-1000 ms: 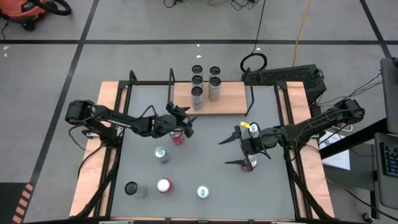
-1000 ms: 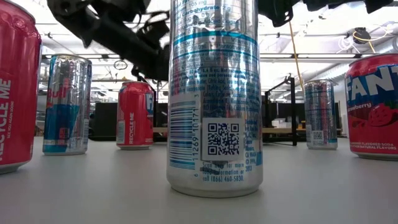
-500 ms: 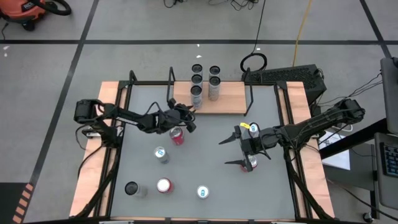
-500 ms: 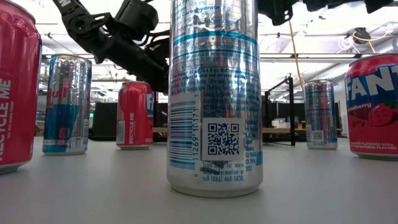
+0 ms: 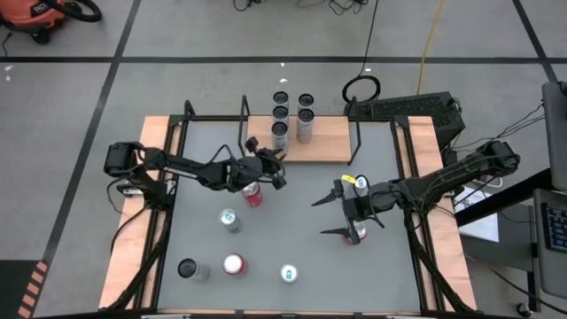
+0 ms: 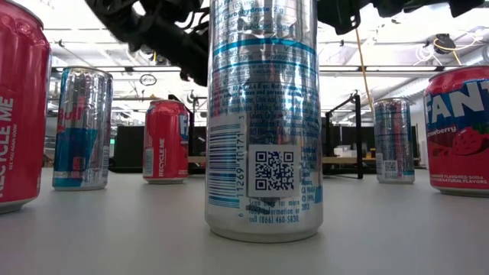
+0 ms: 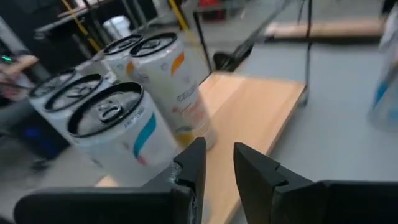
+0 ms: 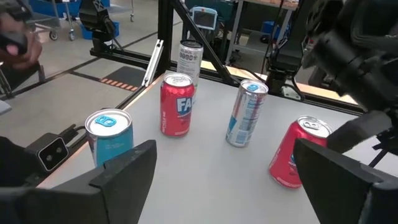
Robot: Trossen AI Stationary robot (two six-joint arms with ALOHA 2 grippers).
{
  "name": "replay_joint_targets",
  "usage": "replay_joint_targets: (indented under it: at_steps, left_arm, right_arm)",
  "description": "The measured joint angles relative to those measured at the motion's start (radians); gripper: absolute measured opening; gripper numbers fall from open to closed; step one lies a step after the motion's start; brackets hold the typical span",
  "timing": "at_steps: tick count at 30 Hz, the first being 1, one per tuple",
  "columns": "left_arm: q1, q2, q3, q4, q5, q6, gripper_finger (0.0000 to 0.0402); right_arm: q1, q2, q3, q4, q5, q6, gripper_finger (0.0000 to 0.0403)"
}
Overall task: Place canned beverage on shelf
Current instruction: Put the white blue soda can aligned with the other white blue soda cans on the shelf
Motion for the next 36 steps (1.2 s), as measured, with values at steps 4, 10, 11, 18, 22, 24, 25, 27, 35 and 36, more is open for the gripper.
replay_joint_targets:
  at_steps: [4,10,11,18,22,24,25,27,35,36]
  left_arm:
    - [0.011,0.002,0.12,-0.281,-0.039,0.022,0.0081]
    - [0.064,0.008,0.148,-0.406,-0.01,0.038,0.0081]
    - [0.075,0.007,0.148,-0.415,0.005,0.037,0.0081]
    - [0.103,0.008,0.148,-0.423,0.045,0.031,0.0081]
    - [0.109,0.008,0.149,-0.422,0.046,0.034,0.0081]
    - [0.111,0.008,0.148,-0.422,0.046,0.033,0.0081]
    - [0.112,0.008,0.148,-0.422,0.046,0.033,0.0081]
    - [0.113,0.008,0.148,-0.422,0.042,0.033,0.0081]
    - [0.116,0.008,0.148,-0.422,0.041,0.031,0.0081]
    - [0.109,0.008,0.148,-0.422,0.041,0.03,0.0081]
  right_arm:
    - [0.0,0.0,0.0,-0.004,0.0,0.0,0.0341]
    - [0.0,0.0,0.0,-0.009,0.0,0.0,0.0341]
    - [0.0,0.0,0.0,-0.009,0.0,0.0,0.0341]
    - [0.0,0.0,0.0,-0.013,0.0,0.0,0.0341]
    - [0.0,0.0,0.0,-0.016,0.0,0.0,0.0341]
    - [0.0,0.0,0.0,-0.017,0.0,0.0,0.0341]
    - [0.0,0.0,0.0,-0.016,0.0,0.0,0.0341]
    - [0.0,0.0,0.0,-0.016,0.0,0.0,0.0341]
    - [0.0,0.0,0.0,-0.016,0.0,0.007,0.0341]
    - [0.0,0.0,0.0,-0.017,0.0,0.01,0.0341]
